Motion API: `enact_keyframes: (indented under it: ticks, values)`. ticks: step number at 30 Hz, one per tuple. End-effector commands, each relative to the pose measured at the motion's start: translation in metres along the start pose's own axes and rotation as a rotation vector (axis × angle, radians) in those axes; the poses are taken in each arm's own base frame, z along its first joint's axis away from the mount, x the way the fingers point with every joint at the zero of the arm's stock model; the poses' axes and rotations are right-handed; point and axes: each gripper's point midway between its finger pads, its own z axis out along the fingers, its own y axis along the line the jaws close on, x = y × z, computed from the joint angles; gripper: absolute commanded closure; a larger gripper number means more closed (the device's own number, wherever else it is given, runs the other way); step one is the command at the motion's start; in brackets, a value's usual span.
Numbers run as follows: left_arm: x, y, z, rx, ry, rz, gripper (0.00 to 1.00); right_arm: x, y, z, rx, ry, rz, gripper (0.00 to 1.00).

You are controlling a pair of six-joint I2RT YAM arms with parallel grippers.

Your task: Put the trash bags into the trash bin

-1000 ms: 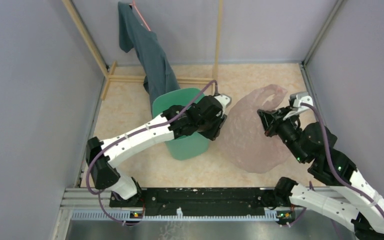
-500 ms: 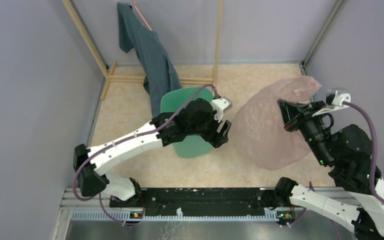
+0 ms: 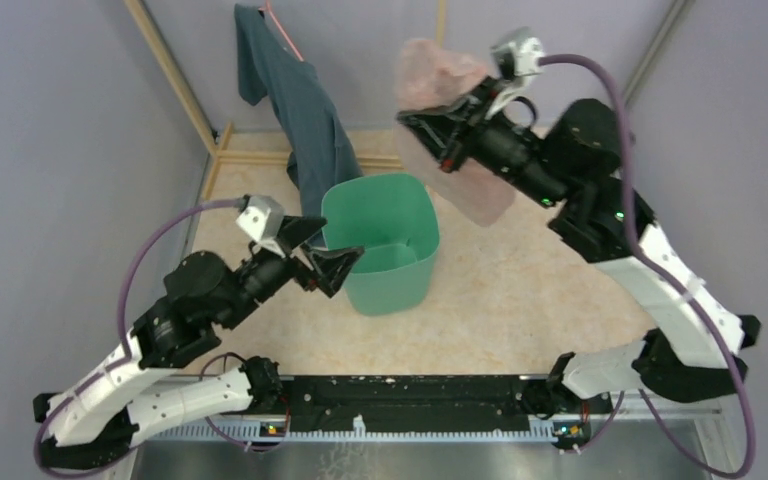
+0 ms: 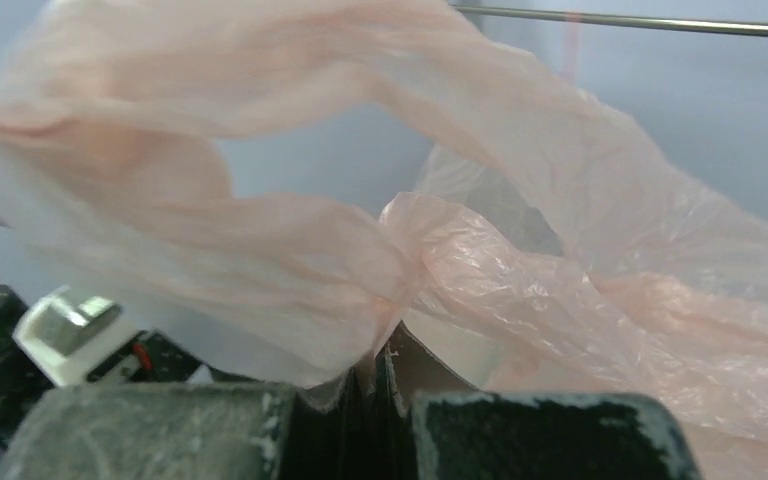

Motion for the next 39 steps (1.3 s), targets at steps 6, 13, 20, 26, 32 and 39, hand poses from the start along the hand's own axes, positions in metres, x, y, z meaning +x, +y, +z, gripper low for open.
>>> enact_keyframes:
  ticks: [6,13,20,26,32,39]
  values:
    - [0.001,0.062,-0.057,-0.275,-0.121,-0.097,0.01,-0.061,0.050,0.029,-0.124,-0.200,0.093,1.00]
    - [-0.033,0.065,-0.076,-0.272,-0.265,-0.145,0.01,0.015,-0.048,-0.006,0.356,-0.184,0.056,1.00]
    - [-0.034,0.070,-0.041,-0.392,-0.172,-0.140,0.01,0.087,-0.079,-0.021,0.447,-0.040,-0.007,1.00]
    - [-0.026,0.073,0.014,-0.534,-0.012,-0.040,0.02,0.095,-0.094,-0.027,0.449,-0.033,0.008,1.00]
    - [0.010,0.073,0.087,-0.586,0.160,0.058,0.21,0.074,-0.091,-0.026,0.422,-0.094,0.017,1.00]
    - [0.063,0.099,0.132,-0.429,0.273,-0.173,0.20,0.030,-0.085,-0.026,0.399,-0.199,0.021,1.00]
